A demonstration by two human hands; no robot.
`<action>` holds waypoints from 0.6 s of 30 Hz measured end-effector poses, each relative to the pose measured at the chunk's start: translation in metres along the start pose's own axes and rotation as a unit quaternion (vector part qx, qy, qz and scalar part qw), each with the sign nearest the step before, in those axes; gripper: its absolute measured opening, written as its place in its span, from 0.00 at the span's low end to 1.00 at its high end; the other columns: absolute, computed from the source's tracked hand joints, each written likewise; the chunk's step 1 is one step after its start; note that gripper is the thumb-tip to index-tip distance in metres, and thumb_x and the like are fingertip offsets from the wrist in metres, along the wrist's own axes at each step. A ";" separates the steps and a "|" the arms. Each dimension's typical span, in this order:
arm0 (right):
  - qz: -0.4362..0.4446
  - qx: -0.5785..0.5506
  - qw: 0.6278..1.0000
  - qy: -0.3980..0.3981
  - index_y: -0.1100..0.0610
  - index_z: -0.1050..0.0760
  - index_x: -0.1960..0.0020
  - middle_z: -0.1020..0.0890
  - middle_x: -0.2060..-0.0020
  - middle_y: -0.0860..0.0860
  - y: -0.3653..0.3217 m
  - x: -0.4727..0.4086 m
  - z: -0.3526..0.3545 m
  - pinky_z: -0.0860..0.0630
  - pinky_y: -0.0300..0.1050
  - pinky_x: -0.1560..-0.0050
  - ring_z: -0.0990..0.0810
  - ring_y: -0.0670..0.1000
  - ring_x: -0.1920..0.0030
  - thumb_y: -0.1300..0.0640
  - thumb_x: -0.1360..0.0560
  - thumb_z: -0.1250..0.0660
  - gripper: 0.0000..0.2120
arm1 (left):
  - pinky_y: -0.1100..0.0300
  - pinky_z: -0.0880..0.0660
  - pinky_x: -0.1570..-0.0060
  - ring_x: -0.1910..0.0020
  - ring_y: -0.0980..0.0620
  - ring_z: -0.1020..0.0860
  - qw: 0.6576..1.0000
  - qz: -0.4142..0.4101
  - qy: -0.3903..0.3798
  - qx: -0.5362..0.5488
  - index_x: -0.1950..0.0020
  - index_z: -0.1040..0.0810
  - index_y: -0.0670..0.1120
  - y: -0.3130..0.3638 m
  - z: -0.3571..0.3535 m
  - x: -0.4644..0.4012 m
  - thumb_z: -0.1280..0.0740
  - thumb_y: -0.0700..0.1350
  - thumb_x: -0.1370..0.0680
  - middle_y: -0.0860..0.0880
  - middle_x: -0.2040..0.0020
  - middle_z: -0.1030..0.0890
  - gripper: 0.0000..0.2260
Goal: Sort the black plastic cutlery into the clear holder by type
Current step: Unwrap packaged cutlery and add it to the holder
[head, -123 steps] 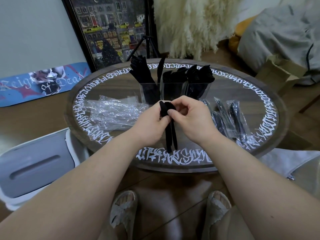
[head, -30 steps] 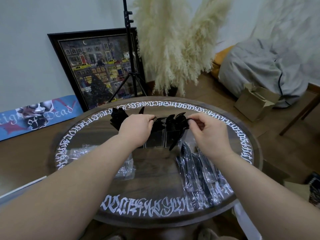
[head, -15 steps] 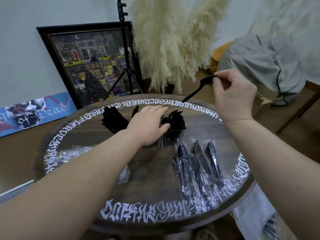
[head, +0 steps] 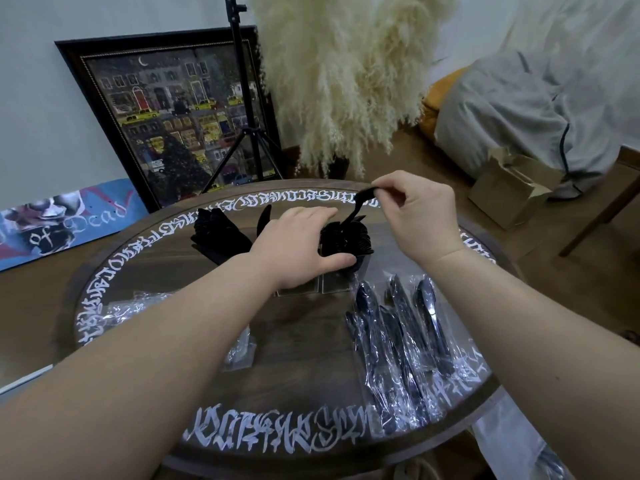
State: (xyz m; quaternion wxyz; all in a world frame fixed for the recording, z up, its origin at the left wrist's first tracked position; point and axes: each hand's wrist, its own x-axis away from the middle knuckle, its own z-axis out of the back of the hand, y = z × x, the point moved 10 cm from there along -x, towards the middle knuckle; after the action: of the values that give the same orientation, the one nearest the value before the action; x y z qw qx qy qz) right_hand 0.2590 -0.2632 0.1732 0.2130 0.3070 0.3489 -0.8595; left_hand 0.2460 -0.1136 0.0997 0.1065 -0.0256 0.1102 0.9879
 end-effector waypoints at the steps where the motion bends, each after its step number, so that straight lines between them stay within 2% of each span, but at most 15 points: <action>1: 0.011 0.000 1.000 0.008 0.59 0.17 0.52 0.15 0.60 0.51 -0.002 0.001 0.001 0.26 0.37 0.55 0.18 0.50 0.60 0.62 0.26 0.32 0.06 | 0.47 0.35 0.32 0.27 0.50 0.38 1.000 -0.005 -0.007 -0.004 0.25 0.40 0.53 0.002 -0.002 -0.001 0.39 0.71 0.30 0.54 0.26 0.34 0.39; 3: 0.019 -0.010 0.999 0.043 0.59 0.17 0.53 0.15 0.60 0.52 -0.002 -0.002 0.010 0.28 0.33 0.55 0.18 0.49 0.60 0.62 0.27 0.32 0.06 | 0.47 0.33 0.34 0.29 0.49 0.35 1.000 -0.010 -0.015 -0.002 0.26 0.37 0.54 0.005 -0.003 -0.002 0.37 0.70 0.30 0.53 0.29 0.30 0.36; 6: 0.026 -0.015 0.996 0.080 0.60 0.17 0.53 0.15 0.59 0.53 0.000 -0.011 0.023 0.27 0.32 0.53 0.19 0.47 0.59 0.62 0.26 0.33 0.06 | 0.49 0.31 0.37 0.33 0.49 0.31 1.000 -0.006 -0.005 0.012 0.28 0.35 0.54 0.005 -0.002 -0.001 0.36 0.67 0.28 0.53 0.32 0.27 0.33; 8: 0.032 -0.004 0.998 0.060 0.60 0.17 0.53 0.15 0.59 0.53 0.002 -0.016 0.018 0.28 0.32 0.54 0.18 0.49 0.60 0.62 0.26 0.33 0.06 | 0.49 0.30 0.38 0.34 0.50 0.29 1.000 -0.002 0.001 0.018 0.28 0.35 0.53 0.005 -0.002 0.000 0.36 0.67 0.28 0.53 0.32 0.27 0.32; 12: 0.015 0.031 0.999 -0.015 0.59 0.17 0.52 0.15 0.60 0.53 0.013 -0.016 -0.003 0.28 0.39 0.55 0.18 0.53 0.60 0.62 0.25 0.33 0.06 | 0.50 0.30 0.38 0.35 0.50 0.29 1.000 0.011 0.003 0.029 0.28 0.35 0.53 0.002 -0.003 0.001 0.35 0.67 0.28 0.53 0.33 0.26 0.32; 18: -0.007 0.005 1.000 0.014 0.59 0.18 0.52 0.16 0.60 0.52 0.019 -0.010 0.009 0.25 0.44 0.54 0.20 0.50 0.60 0.61 0.25 0.34 0.06 | 0.52 0.30 0.39 0.34 0.50 0.30 0.999 0.013 0.008 0.032 0.29 0.36 0.52 0.001 -0.003 0.001 0.35 0.66 0.28 0.52 0.34 0.27 0.32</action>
State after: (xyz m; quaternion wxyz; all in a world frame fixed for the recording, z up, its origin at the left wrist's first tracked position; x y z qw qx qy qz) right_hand 0.2738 -0.2805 0.1758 0.2006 0.3171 0.3499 -0.8584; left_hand 0.2445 -0.1151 0.0969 0.0938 -0.0284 0.1427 0.9849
